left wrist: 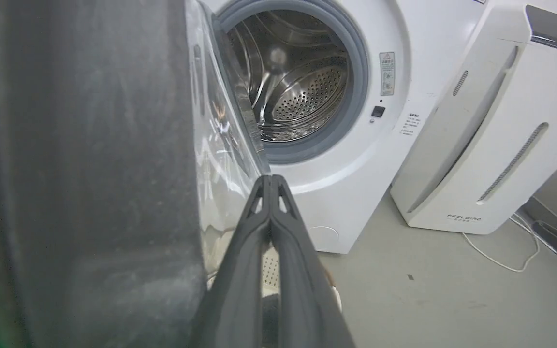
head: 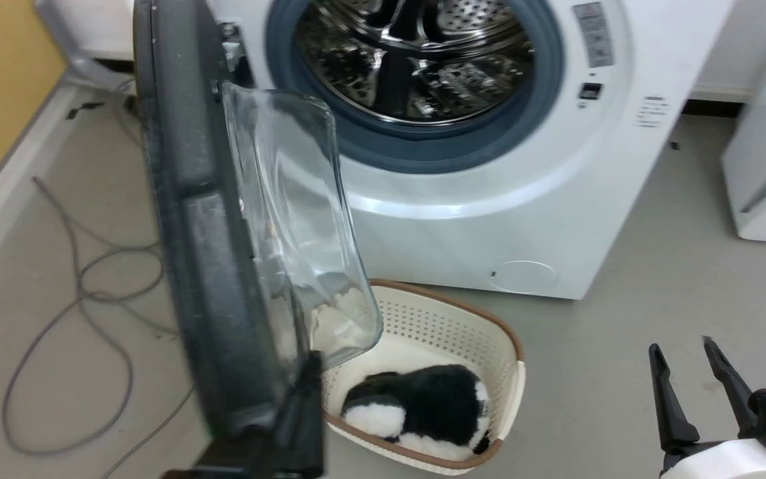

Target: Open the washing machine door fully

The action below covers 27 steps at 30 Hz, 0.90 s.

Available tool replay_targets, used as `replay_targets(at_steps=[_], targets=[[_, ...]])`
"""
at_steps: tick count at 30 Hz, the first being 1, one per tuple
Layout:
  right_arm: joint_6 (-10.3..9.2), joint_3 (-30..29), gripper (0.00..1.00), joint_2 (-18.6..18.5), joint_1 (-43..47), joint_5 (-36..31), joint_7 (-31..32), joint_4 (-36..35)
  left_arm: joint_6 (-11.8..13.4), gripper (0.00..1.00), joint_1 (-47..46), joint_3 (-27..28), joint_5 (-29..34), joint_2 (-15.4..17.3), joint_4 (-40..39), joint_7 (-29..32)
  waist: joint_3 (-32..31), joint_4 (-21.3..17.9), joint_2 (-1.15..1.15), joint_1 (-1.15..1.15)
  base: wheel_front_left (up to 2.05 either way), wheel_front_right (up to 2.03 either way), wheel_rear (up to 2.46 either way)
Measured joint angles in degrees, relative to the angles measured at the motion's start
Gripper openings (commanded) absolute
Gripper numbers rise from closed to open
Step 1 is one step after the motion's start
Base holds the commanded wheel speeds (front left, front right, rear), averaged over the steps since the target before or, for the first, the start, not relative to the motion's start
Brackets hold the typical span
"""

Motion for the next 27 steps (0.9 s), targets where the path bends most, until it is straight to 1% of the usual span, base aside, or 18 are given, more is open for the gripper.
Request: replay_targets(at_steps=[4,8,14,17,19,20,23,24,25,27], targets=[[0.00,-0.7,1.00,0.0,0.0,0.1,0.3,-0.3,2.5,0.00,1.4,3.2,0.3,1.6,-2.0,-0.8,0.4,1.8,0.00,0.00,0.00,0.00,0.00],[0.00,-1.1,1.00,0.0,0.1,0.3,0.3,-0.4,4.1,0.00,2.0,7.2,0.3,3.6,-2.4,-1.0,0.7,3.8,0.00,0.01,0.00,0.00,0.00],[0.00,-1.0,1.00,0.0,0.1,0.4,0.3,-0.6,4.9,0.00,3.3,11.6,-1.3,5.5,-2.0,-1.6,1.3,6.3,0.00,0.01,0.00,0.00,0.00],[0.00,-0.8,1.00,0.0,0.1,0.4,0.3,-0.7,5.0,0.00,4.2,14.8,-2.8,6.8,-1.0,-2.4,1.7,6.8,0.00,0.01,0.00,0.00,0.00],[0.00,-0.8,1.00,0.0,0.1,0.5,0.3,-0.9,4.5,0.00,4.8,17.4,-4.7,7.5,0.1,-3.3,2.0,7.0,0.00,0.01,0.00,0.00,0.00],[0.00,-0.7,1.00,0.0,0.0,0.5,0.3,-1.0,3.5,0.00,5.0,20.2,-6.7,8.5,1.6,-4.3,2.2,7.1,0.00,0.01,0.00,0.00,0.00],[0.00,-0.6,1.00,0.0,0.0,0.5,0.5,-1.2,2.0,0.00,5.5,24.9,-9.8,9.1,4.2,-6.1,2.5,7.0,0.00,0.01,0.00,0.00,0.00],[0.00,-0.6,1.00,0.0,0.0,0.5,0.5,-1.2,2.0,0.00,5.5,24.9,-9.8,9.1,4.2,-6.1,2.5,7.0,0.00,0.01,0.00,0.00,0.00],[0.00,-0.7,1.00,0.0,0.0,0.5,0.8,-1.2,0.5,0.00,5.6,28.1,-12.1,9.7,6.2,-7.2,2.7,7.0,0.00,0.01,0.00,0.00,0.00],[0.00,-0.8,1.00,0.0,0.0,0.5,0.8,-1.2,-1.5,0.00,5.4,31.1,-14.1,10.3,8.8,-8.2,2.9,7.0,0.00,0.01,0.00,0.00,0.00]])
